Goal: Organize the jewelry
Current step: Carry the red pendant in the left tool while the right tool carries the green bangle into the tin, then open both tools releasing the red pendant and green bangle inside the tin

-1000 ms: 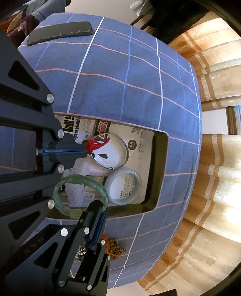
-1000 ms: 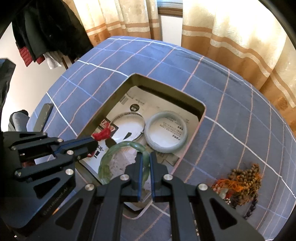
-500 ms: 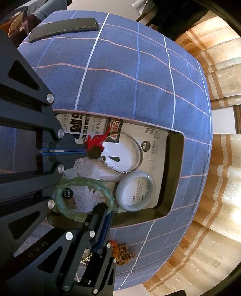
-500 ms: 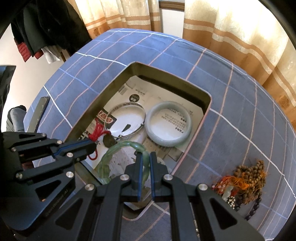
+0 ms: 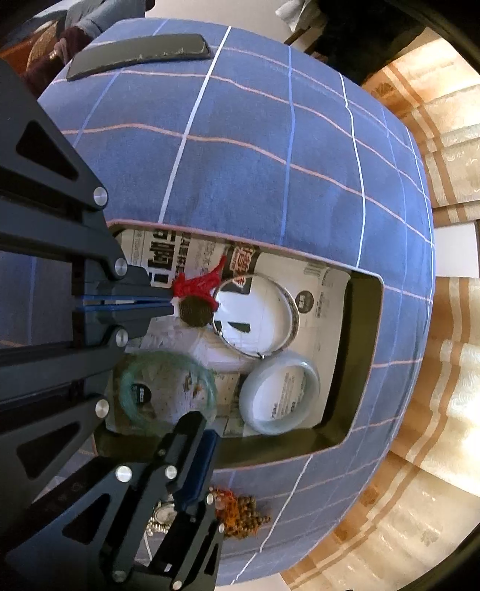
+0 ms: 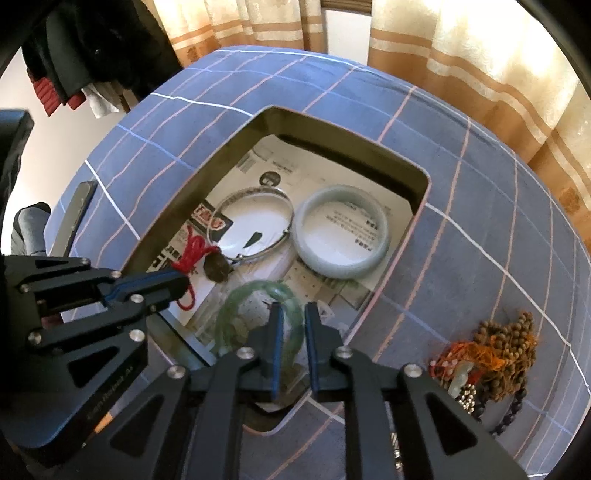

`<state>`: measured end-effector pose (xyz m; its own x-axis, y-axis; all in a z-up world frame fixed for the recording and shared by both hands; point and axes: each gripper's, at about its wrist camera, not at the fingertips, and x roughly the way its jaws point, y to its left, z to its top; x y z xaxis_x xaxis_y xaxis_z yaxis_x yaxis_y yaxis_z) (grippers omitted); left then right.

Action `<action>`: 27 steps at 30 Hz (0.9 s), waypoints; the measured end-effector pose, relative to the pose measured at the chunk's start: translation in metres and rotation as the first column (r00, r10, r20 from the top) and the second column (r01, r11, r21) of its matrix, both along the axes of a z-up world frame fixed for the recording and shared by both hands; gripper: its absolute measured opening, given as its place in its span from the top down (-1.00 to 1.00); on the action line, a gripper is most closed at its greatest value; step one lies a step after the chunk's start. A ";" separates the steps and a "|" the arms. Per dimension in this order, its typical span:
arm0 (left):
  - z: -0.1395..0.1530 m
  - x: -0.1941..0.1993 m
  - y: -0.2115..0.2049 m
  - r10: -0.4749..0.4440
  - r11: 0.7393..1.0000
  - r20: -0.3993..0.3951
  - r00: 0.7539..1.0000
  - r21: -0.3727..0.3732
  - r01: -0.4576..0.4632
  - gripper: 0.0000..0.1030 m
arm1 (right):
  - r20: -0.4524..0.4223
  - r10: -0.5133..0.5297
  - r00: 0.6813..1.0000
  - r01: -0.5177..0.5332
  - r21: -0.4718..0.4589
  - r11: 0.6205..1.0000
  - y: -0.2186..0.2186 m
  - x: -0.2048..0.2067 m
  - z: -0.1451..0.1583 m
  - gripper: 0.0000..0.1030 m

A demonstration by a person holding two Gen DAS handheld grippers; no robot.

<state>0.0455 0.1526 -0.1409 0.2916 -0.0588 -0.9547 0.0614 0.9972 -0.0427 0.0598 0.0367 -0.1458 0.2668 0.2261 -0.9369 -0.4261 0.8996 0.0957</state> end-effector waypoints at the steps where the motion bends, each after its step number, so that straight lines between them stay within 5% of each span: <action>1: 0.000 0.000 0.000 0.004 1.000 -0.003 1.000 -0.004 -0.004 0.99 | -0.006 -0.003 1.000 0.003 0.011 1.000 -0.001 0.000 0.000 0.46; 3: 0.000 0.000 0.003 0.017 0.999 -0.014 1.000 -0.040 -0.018 0.99 | 0.002 -0.004 1.000 0.003 0.029 1.000 -0.001 0.000 0.004 0.15; 6: 0.003 0.001 0.007 0.050 0.998 -0.004 0.999 -0.024 -0.050 0.95 | 0.006 -0.005 1.000 0.005 0.034 0.999 -0.001 -0.002 0.008 0.04; 10: 0.013 -0.003 0.009 0.074 0.997 0.041 0.996 -0.013 -0.074 0.29 | 0.021 -0.015 1.000 0.014 0.049 0.999 -0.006 -0.007 0.016 0.03; 14: 0.016 -0.006 0.010 0.089 0.992 0.024 0.996 -0.087 -0.087 -0.18 | 0.034 -0.050 0.998 0.048 0.055 0.997 -0.020 -0.013 0.024 -0.03; 20: 0.019 -0.008 -0.009 0.031 0.998 0.019 0.999 0.048 -0.032 -0.23 | 0.028 -0.105 0.994 0.104 0.054 0.993 -0.048 -0.025 0.026 -0.10; 27: 0.031 -0.015 -0.015 0.019 0.998 0.037 0.999 0.054 -0.021 -0.23 | 0.025 -0.195 0.981 0.193 0.045 0.980 -0.097 -0.043 0.024 -0.11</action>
<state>0.0304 0.1379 -0.1098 0.3270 -0.0012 -0.9450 0.0418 0.9990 0.0132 0.0172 -0.0607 -0.1215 0.3364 0.2062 -0.9189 -0.2472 0.9609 0.1251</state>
